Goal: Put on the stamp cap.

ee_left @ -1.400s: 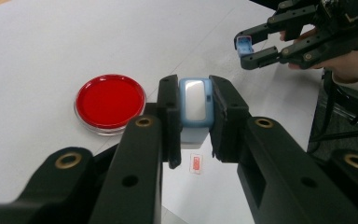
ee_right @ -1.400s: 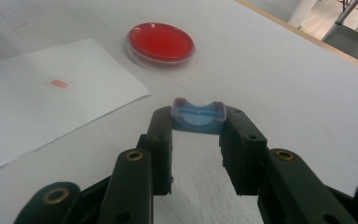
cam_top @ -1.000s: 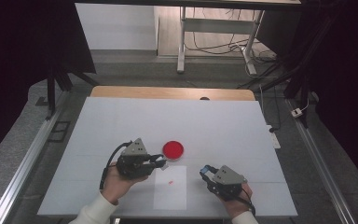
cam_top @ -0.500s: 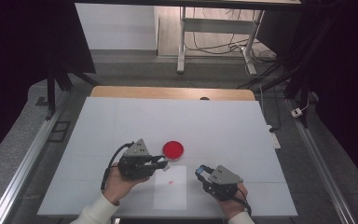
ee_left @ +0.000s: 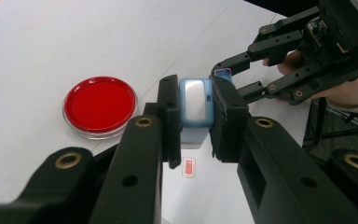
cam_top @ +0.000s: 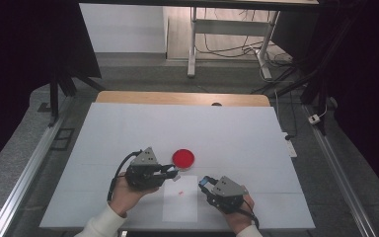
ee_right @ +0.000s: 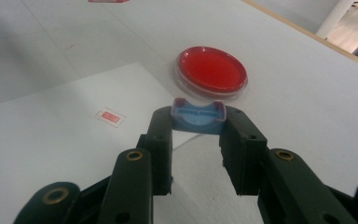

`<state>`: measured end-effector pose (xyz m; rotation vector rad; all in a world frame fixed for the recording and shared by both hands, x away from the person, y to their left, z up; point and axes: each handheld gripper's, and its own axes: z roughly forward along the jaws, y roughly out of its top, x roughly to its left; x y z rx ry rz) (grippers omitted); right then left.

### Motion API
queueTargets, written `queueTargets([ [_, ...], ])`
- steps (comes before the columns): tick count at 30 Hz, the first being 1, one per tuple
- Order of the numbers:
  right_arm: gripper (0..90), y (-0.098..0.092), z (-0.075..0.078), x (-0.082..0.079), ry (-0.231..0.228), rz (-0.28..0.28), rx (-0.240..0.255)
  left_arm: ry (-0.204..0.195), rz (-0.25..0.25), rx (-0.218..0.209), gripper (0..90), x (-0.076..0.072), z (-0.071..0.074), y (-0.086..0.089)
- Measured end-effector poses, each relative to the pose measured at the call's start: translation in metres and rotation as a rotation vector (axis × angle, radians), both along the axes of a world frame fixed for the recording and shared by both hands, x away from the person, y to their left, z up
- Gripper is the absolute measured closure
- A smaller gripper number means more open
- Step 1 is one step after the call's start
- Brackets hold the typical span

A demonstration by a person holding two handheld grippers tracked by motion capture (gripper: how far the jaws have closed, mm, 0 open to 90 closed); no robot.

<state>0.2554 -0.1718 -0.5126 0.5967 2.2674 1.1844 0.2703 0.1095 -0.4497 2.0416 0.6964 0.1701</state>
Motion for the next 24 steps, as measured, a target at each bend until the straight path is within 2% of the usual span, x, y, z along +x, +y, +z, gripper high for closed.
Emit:
queueTargets([
  [7, 64.6, 0.006, -0.001, 0.000, 0.007, 0.005, 0.020, -0.001, -0.001, 0.000, 75.1, 0.000, 0.000, -0.001],
  [24, 64.6, 0.035, -0.004, -0.003, 0.011, 0.044, 0.022, 0.005, 0.004, -0.014, 75.2, 0.000, 0.000, -0.001],
])
